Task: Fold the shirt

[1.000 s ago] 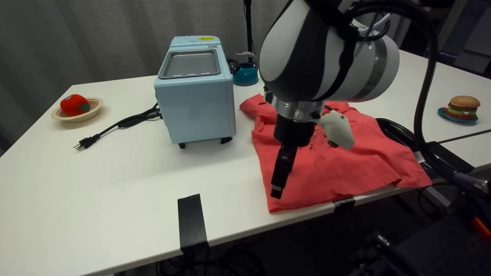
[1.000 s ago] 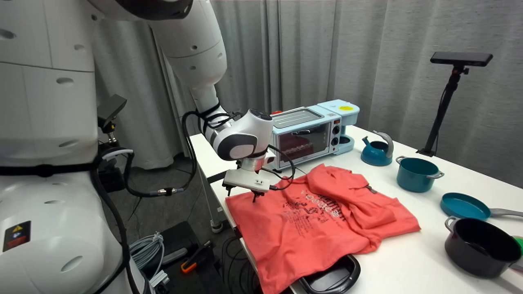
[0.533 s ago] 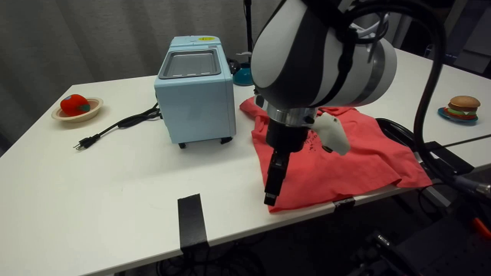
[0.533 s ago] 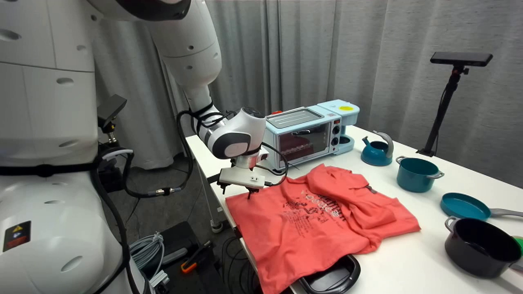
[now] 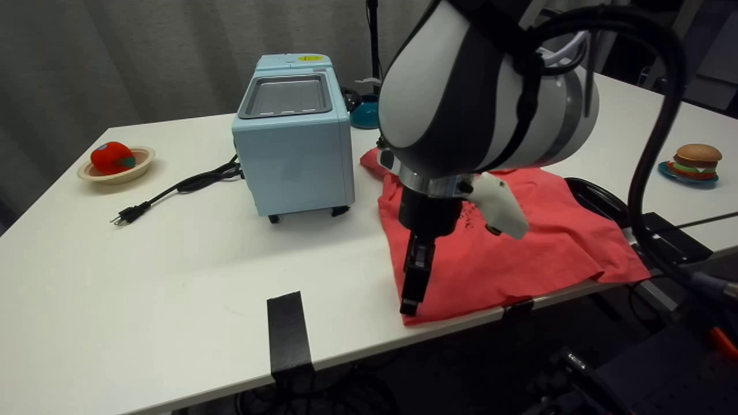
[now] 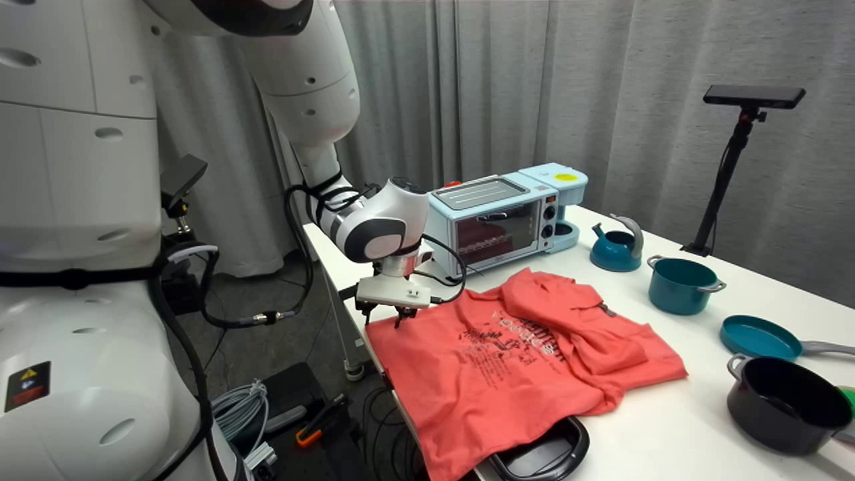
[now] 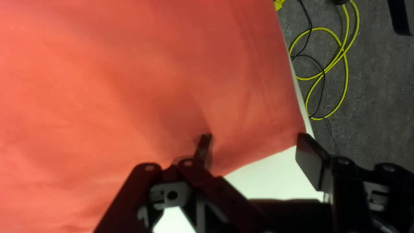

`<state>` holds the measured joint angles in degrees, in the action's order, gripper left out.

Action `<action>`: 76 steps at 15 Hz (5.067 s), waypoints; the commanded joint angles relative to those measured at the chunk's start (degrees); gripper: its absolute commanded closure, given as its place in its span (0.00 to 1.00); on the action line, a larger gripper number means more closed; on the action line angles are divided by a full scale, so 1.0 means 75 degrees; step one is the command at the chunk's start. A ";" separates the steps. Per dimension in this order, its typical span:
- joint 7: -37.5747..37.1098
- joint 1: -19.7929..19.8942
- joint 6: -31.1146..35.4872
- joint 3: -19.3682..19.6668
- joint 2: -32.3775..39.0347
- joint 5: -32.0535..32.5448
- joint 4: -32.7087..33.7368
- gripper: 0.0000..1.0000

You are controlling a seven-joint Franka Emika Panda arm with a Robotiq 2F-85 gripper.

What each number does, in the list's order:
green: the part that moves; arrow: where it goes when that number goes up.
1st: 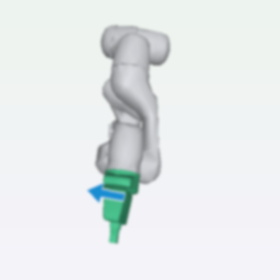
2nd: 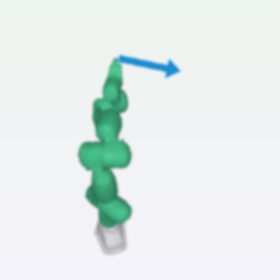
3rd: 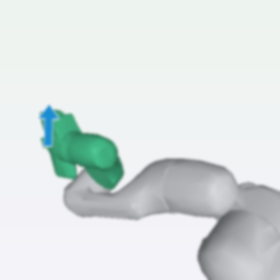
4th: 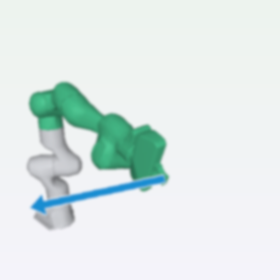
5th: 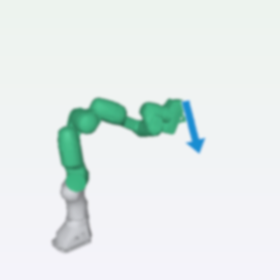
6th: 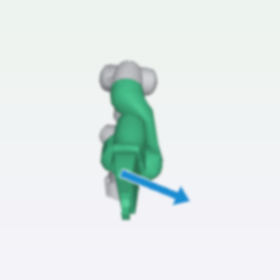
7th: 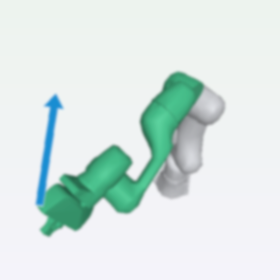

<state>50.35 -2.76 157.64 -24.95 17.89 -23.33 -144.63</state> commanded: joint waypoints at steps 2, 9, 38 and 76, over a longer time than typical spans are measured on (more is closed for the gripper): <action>0.0073 0.0148 0.0240 -0.0075 0.0135 0.0169 -0.0036 0.70; 0.0011 0.0281 0.0287 -0.0047 0.0205 0.0154 0.0080 1.00; -0.2659 0.0049 0.3370 0.2942 0.0511 0.2864 0.2531 1.00; -0.7319 -0.1112 -0.0392 0.3366 -0.2443 0.4468 -0.0413 0.00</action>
<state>-2.15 -14.33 155.95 2.63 2.94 7.95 -143.76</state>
